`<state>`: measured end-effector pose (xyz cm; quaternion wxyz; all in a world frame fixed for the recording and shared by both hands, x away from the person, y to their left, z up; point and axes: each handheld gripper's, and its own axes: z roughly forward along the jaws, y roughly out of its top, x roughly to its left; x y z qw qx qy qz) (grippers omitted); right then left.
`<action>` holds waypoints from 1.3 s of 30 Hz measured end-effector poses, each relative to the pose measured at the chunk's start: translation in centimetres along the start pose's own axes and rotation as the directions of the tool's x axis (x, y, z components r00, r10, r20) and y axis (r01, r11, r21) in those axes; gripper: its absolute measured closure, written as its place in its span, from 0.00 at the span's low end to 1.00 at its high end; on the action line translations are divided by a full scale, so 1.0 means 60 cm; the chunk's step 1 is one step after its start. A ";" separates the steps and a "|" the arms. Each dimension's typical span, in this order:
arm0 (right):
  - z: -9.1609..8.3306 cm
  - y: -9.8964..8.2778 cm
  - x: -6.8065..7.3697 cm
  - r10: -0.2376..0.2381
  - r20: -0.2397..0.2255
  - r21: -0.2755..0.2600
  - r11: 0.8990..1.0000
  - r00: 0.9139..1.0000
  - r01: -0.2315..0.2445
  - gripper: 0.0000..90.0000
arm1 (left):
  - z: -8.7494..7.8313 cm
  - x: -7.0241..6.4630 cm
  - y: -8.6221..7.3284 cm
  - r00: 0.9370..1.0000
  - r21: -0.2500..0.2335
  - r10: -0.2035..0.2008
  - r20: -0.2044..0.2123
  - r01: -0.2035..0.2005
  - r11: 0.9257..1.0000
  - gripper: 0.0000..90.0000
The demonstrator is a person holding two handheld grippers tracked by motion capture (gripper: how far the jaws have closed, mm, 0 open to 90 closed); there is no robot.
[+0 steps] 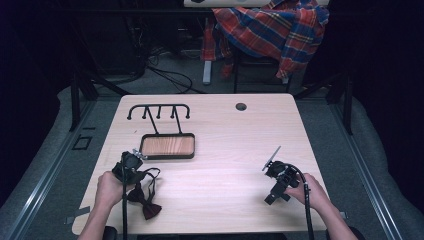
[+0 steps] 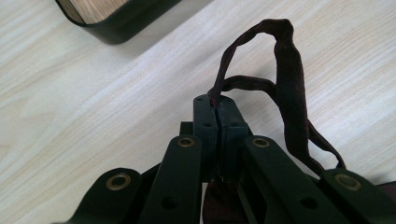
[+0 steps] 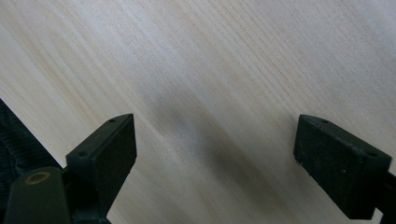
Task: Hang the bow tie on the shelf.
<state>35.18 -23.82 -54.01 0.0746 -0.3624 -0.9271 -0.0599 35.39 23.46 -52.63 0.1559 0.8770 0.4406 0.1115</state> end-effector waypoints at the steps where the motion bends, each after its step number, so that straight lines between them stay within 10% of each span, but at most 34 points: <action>1: 0.000 0.000 0.000 0.000 0.000 0.000 1.000 1.000 0.000 0.14 | -0.003 0.000 -0.001 1.000 -0.008 -0.001 -0.002 0.001 1.000 0.98; 16: 0.001 -0.001 0.001 0.011 -0.004 -0.019 1.000 1.000 -0.011 0.14 | -0.039 0.004 -0.015 0.999 -0.121 -0.030 -0.037 0.025 0.992 0.98; 34: -0.001 -0.002 0.001 0.010 0.002 -0.017 1.000 1.000 -0.010 0.14 | -0.087 0.006 -0.026 0.994 -0.274 -0.084 -0.071 0.061 0.960 0.98; 39: 0.000 -0.002 0.001 0.013 0.000 -0.018 1.000 1.000 -0.013 0.14 | -0.105 0.008 -0.027 0.990 -0.332 -0.108 -0.090 0.073 0.940 0.98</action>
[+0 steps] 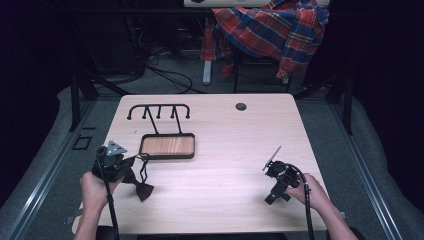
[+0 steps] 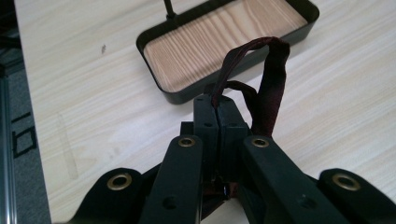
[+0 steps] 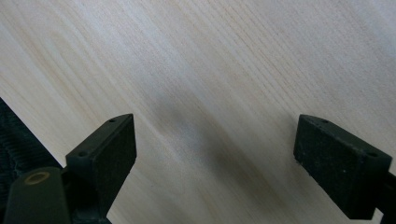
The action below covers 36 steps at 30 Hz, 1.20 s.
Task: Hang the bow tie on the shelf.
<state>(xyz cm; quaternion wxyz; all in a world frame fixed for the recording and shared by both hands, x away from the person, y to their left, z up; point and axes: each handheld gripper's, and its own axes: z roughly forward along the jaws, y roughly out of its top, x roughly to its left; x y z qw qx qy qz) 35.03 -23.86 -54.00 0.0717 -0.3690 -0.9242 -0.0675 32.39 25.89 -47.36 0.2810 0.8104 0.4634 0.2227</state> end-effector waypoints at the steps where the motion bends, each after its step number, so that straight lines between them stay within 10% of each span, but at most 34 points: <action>1: 0.000 0.000 0.000 0.000 0.000 0.000 1.000 1.000 0.000 0.14 | 0.000 0.000 0.000 1.000 0.000 0.000 0.000 0.000 1.000 0.99; 36: 0.001 -0.006 -0.001 0.002 -0.002 0.001 1.000 1.000 -0.002 0.14 | -0.031 0.031 0.018 0.998 -0.099 -0.036 -0.051 0.031 0.995 0.98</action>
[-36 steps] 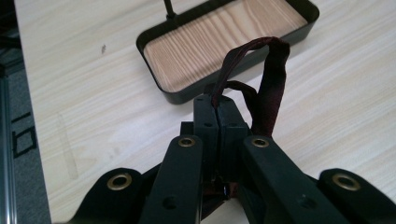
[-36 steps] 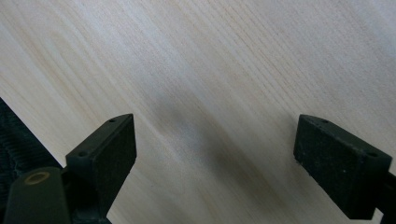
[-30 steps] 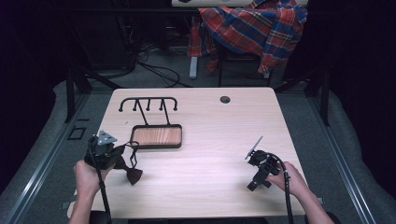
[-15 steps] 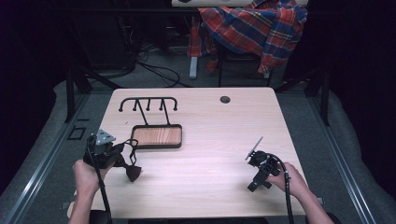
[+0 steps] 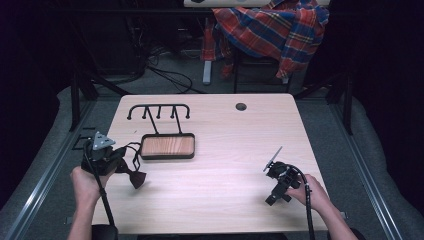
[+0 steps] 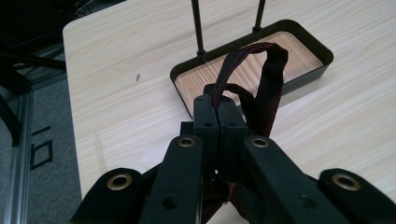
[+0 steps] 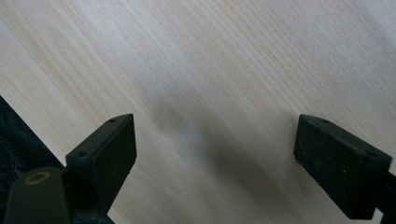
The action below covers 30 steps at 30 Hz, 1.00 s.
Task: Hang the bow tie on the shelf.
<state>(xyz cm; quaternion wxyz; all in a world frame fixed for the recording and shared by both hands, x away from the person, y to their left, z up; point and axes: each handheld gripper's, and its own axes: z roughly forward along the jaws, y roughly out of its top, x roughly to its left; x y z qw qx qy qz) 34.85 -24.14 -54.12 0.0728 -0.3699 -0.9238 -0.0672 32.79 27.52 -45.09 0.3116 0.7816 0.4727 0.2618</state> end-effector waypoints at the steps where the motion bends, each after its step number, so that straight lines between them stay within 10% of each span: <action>1: 0.000 0.000 0.000 0.000 0.000 0.000 1.000 1.000 0.000 0.14 | 0.000 0.000 0.000 1.000 0.000 0.000 0.000 0.000 1.000 0.98; 30: -0.003 -0.003 -0.002 0.000 0.004 -0.001 1.000 1.000 0.000 0.14 | 0.000 0.036 0.026 0.998 -0.037 -0.048 -0.028 0.047 0.998 0.99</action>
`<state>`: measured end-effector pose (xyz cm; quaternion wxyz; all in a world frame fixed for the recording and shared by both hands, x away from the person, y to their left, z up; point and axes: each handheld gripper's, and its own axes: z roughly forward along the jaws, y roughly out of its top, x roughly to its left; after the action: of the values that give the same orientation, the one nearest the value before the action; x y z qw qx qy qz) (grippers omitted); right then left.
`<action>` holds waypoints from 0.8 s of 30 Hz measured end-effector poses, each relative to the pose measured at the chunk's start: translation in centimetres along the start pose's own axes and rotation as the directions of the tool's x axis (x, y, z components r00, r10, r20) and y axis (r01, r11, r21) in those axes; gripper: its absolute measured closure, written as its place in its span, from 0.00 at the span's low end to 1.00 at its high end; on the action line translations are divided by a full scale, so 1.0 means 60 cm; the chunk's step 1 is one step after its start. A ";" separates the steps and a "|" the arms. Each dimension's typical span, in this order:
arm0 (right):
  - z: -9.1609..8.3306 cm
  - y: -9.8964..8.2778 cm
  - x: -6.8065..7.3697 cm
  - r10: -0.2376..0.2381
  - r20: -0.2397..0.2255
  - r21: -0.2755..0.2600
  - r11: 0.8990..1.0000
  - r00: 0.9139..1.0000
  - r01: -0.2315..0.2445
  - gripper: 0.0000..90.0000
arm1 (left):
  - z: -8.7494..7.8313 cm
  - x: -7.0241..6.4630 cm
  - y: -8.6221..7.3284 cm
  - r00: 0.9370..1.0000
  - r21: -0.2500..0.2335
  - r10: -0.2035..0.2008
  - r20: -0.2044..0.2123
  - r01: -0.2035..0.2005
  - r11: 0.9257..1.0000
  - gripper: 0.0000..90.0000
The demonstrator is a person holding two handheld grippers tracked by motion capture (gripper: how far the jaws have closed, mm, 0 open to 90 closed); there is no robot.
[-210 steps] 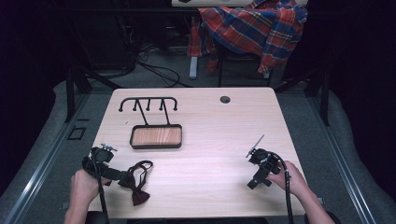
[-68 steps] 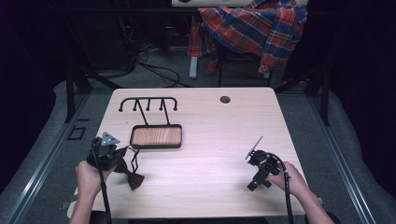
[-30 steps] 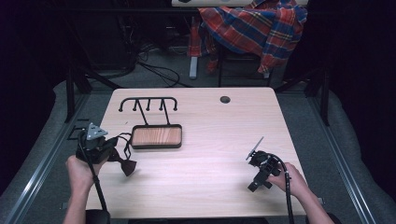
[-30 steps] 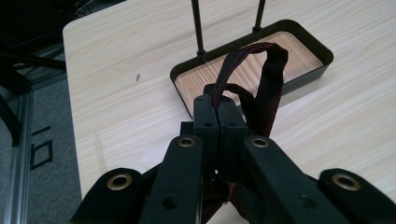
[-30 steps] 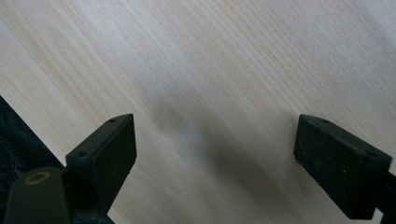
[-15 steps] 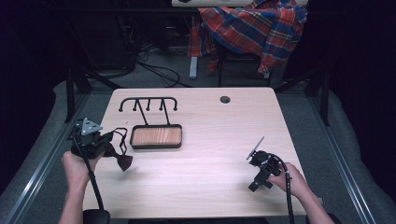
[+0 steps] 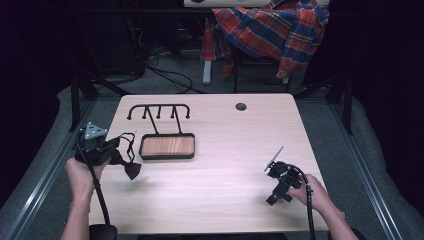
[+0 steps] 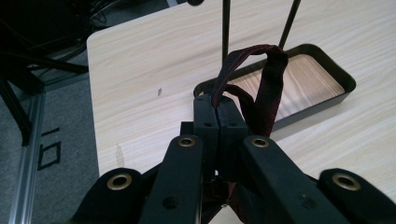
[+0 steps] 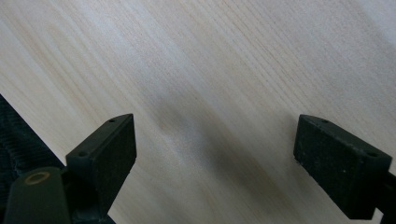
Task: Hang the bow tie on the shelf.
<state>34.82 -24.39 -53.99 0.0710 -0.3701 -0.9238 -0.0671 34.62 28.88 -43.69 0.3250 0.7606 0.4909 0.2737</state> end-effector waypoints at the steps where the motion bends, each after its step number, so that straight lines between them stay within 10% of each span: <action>1: 0.000 0.000 0.000 0.001 -0.001 0.000 1.000 1.000 -0.001 0.14 | 0.002 0.001 0.004 1.000 -0.002 -0.001 -0.001 0.001 1.000 0.99; 24: 0.000 0.000 0.000 -0.002 -0.005 0.000 1.000 1.000 0.002 0.14 | 0.022 0.010 0.048 1.000 0.026 0.009 0.004 -0.009 1.000 0.99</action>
<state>34.81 -24.41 -54.02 0.0733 -0.3690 -0.9240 -0.0682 37.45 28.27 -42.25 0.3150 0.7675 0.4903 0.2672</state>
